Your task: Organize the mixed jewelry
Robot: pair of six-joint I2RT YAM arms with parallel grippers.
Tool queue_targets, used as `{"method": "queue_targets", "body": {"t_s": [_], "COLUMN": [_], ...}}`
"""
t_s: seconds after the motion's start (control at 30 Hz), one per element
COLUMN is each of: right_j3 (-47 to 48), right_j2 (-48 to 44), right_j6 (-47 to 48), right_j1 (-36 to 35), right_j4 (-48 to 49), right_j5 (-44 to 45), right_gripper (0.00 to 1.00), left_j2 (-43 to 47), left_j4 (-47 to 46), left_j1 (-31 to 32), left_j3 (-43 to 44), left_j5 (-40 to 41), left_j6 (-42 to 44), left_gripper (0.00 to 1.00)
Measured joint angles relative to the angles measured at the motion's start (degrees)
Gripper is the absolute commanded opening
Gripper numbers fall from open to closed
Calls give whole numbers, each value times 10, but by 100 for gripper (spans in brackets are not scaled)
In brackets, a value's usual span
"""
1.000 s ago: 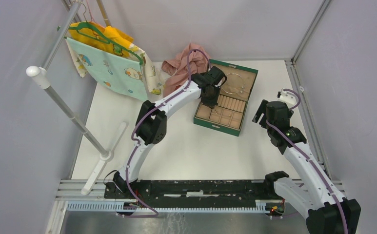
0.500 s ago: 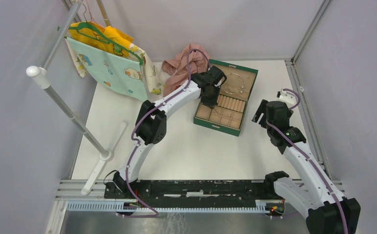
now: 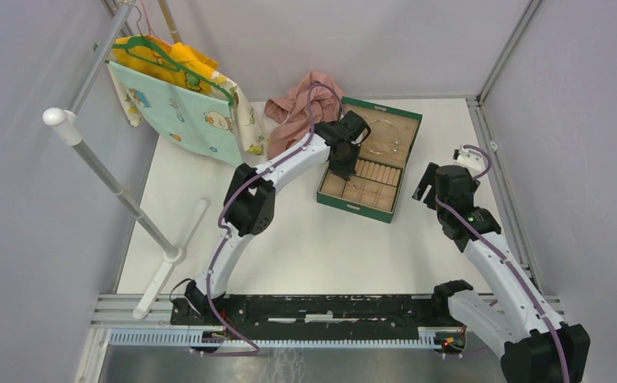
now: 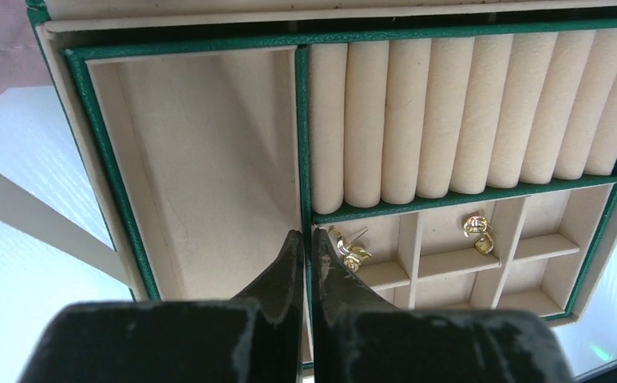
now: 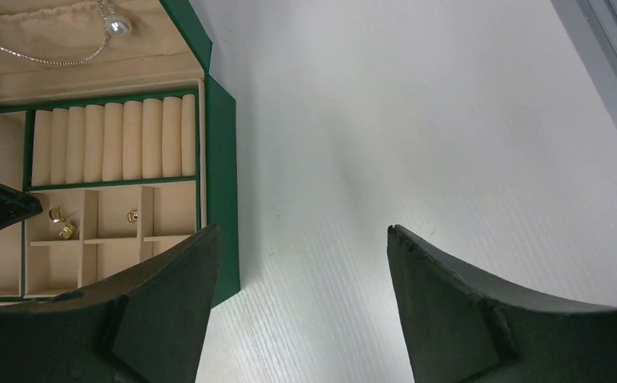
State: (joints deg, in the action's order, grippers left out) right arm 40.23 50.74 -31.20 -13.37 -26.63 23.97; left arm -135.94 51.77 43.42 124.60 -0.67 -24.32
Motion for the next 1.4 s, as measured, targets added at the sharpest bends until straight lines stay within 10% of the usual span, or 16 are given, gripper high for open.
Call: {"method": "queue_targets", "body": {"t_s": [0.47, 0.97, 1.23, 1.4], "right_j3": [5, 354, 720, 700], "right_j2": [19, 269, 585, 657], "right_j6": [12, 56, 54, 42], "right_j1": [0, 103, 131, 131], "right_j4": [15, 124, 86, 63], "right_j5": [-3, -118, -294, -410], "right_gripper": [83, 86, 84, 84], "left_j2": [8, 263, 372, 375], "left_j4": [0, -41, -57, -55], "left_j1": [1, -2, -61, -94], "left_j3": [-4, -112, -205, -226], "left_j5": [-29, 8, 63, 81], "left_j6": [0, 11, 14, 14], "left_gripper": [46, 52, 54, 55]}}
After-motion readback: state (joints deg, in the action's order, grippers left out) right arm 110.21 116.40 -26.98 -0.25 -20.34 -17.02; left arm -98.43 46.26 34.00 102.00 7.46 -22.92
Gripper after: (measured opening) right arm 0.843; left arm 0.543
